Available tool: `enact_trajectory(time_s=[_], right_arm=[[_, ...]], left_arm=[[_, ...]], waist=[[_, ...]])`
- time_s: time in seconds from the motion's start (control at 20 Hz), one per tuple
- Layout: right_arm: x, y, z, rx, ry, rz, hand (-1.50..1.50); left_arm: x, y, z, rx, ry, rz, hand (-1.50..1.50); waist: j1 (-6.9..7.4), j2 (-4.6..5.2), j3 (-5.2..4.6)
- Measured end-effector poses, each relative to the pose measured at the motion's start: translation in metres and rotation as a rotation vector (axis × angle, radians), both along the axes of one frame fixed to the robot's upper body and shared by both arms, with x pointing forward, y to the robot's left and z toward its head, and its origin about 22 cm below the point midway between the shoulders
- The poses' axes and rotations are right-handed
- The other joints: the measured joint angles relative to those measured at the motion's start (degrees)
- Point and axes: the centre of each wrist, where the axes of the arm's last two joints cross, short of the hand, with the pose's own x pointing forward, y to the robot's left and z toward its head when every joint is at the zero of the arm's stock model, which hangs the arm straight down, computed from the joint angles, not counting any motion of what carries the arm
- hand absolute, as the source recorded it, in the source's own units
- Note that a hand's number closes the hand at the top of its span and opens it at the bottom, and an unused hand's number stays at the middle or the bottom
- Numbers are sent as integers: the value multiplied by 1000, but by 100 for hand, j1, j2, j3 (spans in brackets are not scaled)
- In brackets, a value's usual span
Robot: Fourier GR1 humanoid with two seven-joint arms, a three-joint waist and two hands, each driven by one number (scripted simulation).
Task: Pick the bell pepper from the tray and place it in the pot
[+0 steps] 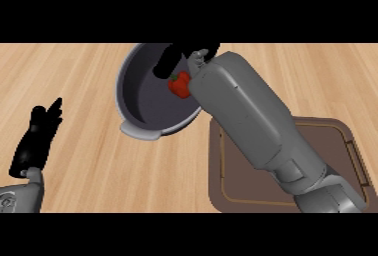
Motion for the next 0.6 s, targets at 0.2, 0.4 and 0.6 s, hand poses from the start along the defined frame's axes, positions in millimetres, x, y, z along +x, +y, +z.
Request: enact_trajectory(time_s=[0.2,0.4,0.6], right_arm=[[6,-5,-14,169,-8,-11,-150],[11,-13,-17,359,-75,-56,-150],[15,-21,-14,500,-154,-119,-150]], left_arm=[[0,-6,-3,-1,0,-10,0],[0,-4,-4,-3,-1,-6,0],[-2,2,-8,-3,1,11,0]], waist=[[47,16,1],[27,19,2],[-78,-5,4]])
